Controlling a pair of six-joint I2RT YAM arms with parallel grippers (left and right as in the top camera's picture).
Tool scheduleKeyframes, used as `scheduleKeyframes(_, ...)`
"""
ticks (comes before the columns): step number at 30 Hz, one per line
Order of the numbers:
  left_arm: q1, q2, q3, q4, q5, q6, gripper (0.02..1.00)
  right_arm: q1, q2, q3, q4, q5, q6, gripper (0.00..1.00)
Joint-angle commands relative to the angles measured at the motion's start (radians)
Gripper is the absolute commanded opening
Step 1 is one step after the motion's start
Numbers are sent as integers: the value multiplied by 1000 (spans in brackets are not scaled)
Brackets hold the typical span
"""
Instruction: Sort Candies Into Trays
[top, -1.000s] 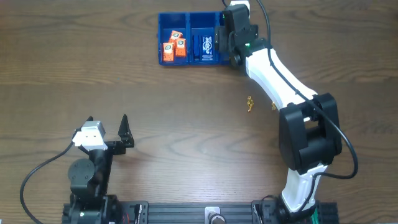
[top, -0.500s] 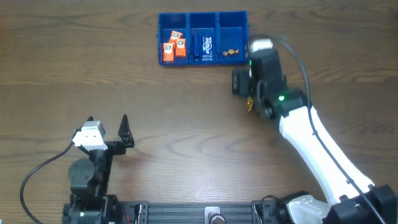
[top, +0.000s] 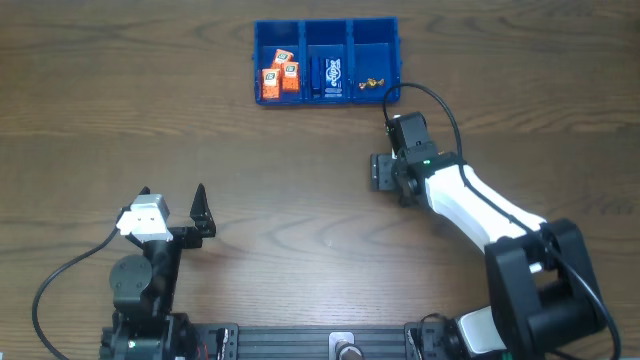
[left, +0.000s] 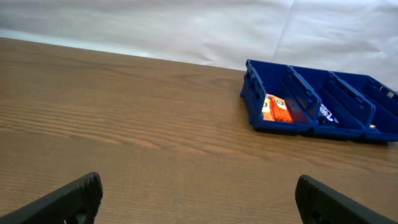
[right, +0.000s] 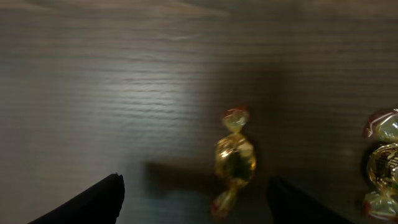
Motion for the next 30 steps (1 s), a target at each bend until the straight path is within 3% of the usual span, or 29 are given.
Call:
scheduleKeyframes(1,6,-5,-15,-41,10,-10,998,-22,21,-2,26,59,40,720)
scheduleKeyframes(12,6,-5,-15,-41,11,-10,998,-38,75,-2,63,71,36,581)
scheduleKeyframes(20,6,-5,-15,-41,11,-10,998,-38,75,-2,65,70,37,231)
scheduleKeyframes(25,6,-5,-15,-41,10,-10,998,-38,72,1,63,69,38,115)
scheduleKeyframes(30,6,-5,-15,-41,10,-10,998,-6,-9,123,-27,72,21,93)
